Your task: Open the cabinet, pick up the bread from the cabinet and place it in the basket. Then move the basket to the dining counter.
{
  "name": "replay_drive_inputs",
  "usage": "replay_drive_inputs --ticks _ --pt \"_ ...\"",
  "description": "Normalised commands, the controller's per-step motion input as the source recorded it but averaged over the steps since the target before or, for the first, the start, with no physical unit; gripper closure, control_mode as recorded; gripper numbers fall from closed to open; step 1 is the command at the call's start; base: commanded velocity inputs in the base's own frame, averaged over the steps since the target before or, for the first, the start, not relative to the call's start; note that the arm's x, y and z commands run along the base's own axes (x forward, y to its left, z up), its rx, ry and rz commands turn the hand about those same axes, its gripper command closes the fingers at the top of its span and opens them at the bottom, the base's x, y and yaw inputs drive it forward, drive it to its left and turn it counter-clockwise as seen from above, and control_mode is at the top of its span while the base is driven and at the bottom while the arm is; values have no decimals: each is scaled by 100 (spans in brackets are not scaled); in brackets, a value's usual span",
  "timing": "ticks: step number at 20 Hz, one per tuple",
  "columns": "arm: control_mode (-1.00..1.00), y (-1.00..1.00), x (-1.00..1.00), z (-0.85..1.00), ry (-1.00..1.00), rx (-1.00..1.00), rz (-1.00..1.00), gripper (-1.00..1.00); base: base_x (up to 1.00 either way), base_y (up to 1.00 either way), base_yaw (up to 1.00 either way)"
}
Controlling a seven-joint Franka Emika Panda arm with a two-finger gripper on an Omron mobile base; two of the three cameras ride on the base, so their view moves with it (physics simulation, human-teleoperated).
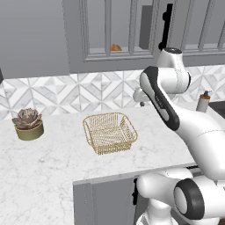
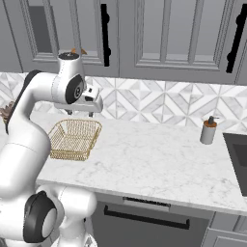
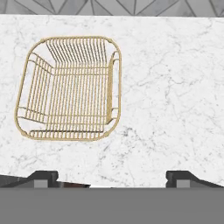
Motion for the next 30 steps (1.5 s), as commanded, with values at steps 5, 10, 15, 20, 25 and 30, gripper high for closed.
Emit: replay_drive_inputs --ticks 5,10,15,20,25,30 --pt "-100 0 -13 20 -15 -1 0 -100 0 0 0" --pt "-100 5 -15 78 -26 -12 -2 -100 0 0 0" --pt "-100 0 -15 97 -14 -12 -5 -100 0 0 0" --pt "-100 -8 -34 90 -23 -6 -6 -100 0 0 0" --pt "-100 -45 -6 43 -24 10 -2 -100 0 0 0" --pt "-100 -62 55 13 21 26 2 -100 0 0 0"
